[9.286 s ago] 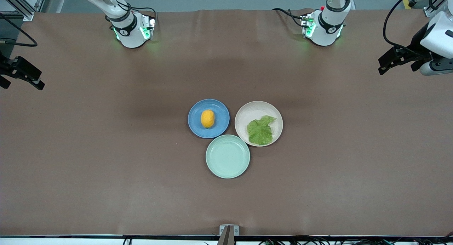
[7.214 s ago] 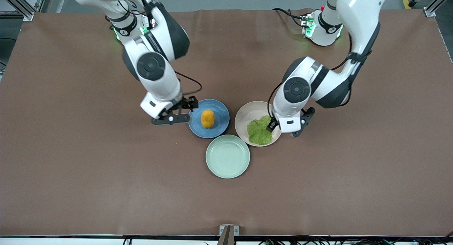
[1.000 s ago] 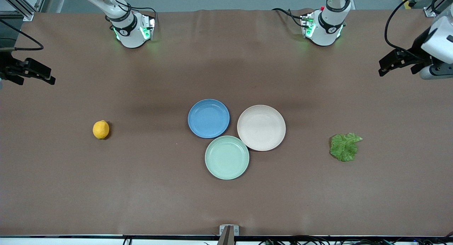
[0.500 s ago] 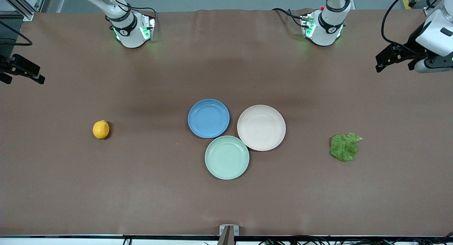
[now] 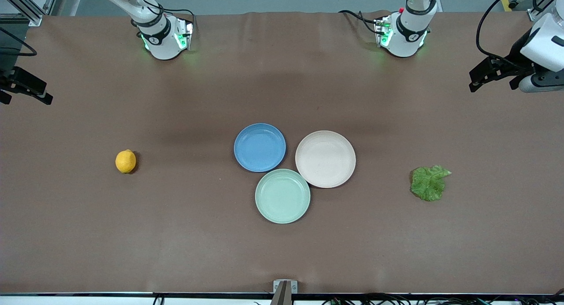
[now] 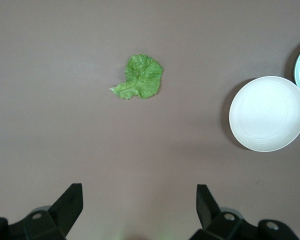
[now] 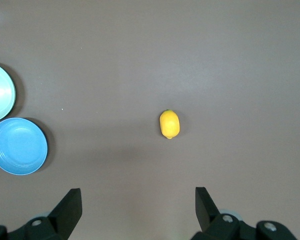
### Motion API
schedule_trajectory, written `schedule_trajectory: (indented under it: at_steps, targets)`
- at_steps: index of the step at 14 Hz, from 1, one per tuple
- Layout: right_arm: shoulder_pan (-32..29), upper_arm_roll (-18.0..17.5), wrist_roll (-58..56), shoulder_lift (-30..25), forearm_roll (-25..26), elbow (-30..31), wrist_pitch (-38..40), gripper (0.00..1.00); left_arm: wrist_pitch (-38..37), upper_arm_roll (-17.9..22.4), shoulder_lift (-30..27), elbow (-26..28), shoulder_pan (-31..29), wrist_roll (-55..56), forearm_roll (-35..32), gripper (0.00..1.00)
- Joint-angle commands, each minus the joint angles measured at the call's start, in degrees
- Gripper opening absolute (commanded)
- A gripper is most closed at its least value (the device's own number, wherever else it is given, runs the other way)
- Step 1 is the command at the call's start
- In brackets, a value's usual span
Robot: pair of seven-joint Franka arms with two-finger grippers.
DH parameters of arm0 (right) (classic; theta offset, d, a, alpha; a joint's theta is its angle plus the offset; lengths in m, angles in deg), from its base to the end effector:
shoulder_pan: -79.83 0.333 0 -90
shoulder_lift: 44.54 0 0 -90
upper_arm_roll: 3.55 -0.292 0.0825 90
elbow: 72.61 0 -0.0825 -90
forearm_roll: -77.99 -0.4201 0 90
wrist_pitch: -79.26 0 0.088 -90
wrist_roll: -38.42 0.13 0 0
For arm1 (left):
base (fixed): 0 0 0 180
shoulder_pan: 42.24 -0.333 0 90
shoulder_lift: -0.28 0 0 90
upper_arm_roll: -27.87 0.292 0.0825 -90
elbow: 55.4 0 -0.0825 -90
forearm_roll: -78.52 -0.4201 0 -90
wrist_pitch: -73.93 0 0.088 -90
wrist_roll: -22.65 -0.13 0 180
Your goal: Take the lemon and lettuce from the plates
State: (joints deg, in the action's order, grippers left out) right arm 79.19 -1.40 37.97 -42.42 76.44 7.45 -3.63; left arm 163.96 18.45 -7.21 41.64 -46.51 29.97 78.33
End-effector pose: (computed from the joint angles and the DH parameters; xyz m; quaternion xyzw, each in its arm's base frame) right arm 0.5873 -0.0244 0.6318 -0.9997 0.0186 -0.0066 0.0125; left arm 0.5501 -0.0539 0.5888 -0.9997 -0.0196 -0.0046 0.0119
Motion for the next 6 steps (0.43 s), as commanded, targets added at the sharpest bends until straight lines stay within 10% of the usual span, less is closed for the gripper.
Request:
schedule_trajectory:
  at_steps: [1,6]
  targets:
    - [-0.5,-0.3,0.5,0.7,0.6,-1.3,0.4,1.00,-0.2,0.3,1.3,-2.2,0.1,-1.1,0.6,1.00]
    - [-0.6,-0.3,0.5,0.7,0.6,-1.5,0.2,1.00,-0.6,0.2,1.6,-3.0,0.2,-1.0,0.7,1.00]
